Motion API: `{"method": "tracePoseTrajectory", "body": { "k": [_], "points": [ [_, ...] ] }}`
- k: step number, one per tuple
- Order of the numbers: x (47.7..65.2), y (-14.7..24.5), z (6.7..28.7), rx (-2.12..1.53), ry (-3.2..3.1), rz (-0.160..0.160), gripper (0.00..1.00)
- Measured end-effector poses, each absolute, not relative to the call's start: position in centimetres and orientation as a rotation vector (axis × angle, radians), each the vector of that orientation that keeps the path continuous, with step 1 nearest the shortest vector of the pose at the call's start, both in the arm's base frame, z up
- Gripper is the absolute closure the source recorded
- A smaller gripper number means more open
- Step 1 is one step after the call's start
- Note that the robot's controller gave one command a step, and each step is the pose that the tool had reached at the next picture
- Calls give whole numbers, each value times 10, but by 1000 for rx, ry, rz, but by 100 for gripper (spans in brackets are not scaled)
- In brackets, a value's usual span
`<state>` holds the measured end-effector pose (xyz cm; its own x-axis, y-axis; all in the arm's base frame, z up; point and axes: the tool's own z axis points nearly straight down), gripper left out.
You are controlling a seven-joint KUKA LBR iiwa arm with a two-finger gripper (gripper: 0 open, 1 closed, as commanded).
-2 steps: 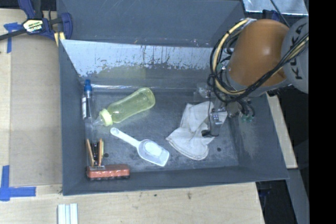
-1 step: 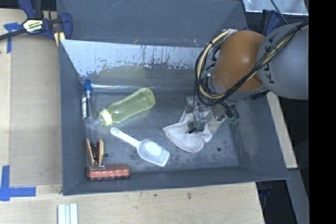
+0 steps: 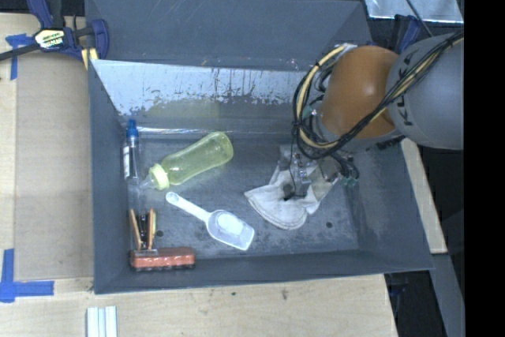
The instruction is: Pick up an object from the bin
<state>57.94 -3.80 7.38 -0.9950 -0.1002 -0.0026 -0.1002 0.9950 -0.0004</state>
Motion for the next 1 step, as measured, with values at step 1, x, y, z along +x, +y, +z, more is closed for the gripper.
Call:
{"method": "tracePoseTrajectory", "body": {
  "k": [1],
  "points": [
    [560, -43, 198, -200, 3133, -1, 100]
  ]
}}
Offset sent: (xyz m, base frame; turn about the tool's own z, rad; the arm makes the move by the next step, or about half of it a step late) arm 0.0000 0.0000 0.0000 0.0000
